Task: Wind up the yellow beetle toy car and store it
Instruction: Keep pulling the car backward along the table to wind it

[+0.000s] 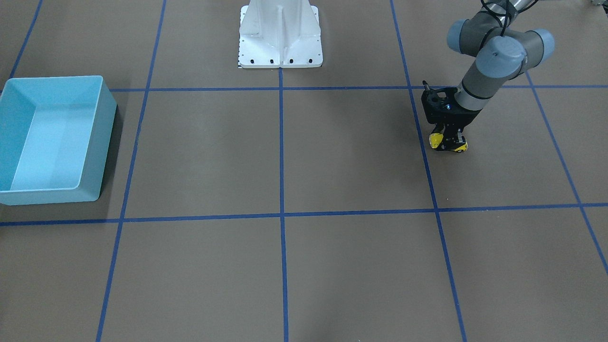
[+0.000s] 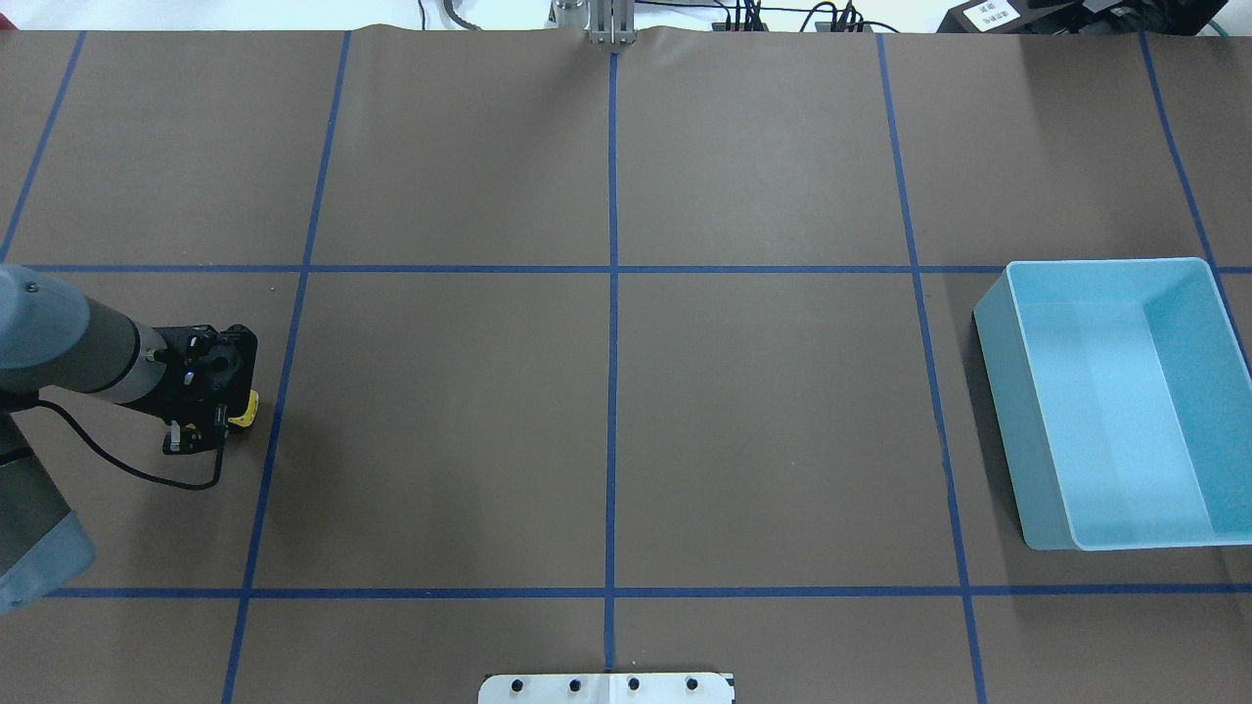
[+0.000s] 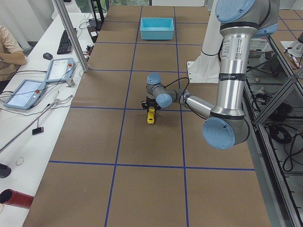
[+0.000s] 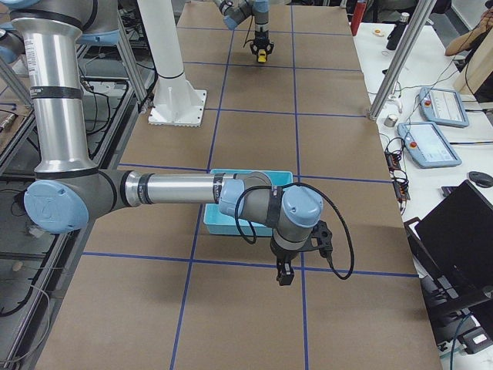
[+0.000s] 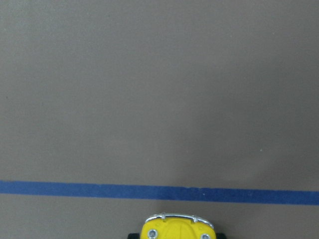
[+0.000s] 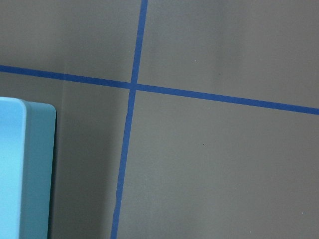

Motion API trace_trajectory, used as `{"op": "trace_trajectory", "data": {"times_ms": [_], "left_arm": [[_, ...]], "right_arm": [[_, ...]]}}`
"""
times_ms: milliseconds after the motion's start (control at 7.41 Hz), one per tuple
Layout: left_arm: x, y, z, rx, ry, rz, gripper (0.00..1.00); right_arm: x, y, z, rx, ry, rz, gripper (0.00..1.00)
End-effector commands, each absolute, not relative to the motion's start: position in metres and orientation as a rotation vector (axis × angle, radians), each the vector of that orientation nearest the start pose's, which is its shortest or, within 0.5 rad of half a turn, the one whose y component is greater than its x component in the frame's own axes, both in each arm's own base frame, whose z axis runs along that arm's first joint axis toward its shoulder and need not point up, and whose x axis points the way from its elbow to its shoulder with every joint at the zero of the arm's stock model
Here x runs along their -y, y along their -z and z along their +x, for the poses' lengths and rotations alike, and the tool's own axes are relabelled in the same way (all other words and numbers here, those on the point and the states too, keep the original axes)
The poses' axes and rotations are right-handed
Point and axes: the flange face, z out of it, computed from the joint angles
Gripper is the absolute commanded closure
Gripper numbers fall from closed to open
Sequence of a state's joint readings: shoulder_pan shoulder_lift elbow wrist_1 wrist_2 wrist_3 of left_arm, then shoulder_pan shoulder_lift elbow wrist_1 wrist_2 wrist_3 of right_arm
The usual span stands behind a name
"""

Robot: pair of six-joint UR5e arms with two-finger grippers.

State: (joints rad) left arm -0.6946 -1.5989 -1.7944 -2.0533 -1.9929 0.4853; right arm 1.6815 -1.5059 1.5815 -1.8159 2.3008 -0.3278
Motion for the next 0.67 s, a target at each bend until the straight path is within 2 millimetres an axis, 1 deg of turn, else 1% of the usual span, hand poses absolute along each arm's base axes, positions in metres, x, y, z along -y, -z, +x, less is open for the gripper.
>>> {"op": "trace_trajectory", "data": {"times_ms": [0, 270, 405, 540], "left_arm": [[0.404, -0.500, 0.336, -0.596, -1.426, 0.696, 0.85], [0.399, -0.510, 0.328, -0.602, -1.425, 0.712, 0.85], [0.400, -0.512, 0.324, -0.601, -1.420, 0.714, 0.85], [0.398, -0.518, 0.318, -0.604, -1.417, 0.713, 0.85]], "right_arm": [[0.494, -0.647, 0.122, 0.747, 0.146, 0.001, 0.00], [0.494, -0.647, 0.122, 0.747, 0.145, 0.000, 0.00], [0.494, -0.647, 0.122, 0.747, 0.146, 0.001, 0.00], [0.494, -0.647, 0.122, 0.747, 0.145, 0.000, 0.00]]}}
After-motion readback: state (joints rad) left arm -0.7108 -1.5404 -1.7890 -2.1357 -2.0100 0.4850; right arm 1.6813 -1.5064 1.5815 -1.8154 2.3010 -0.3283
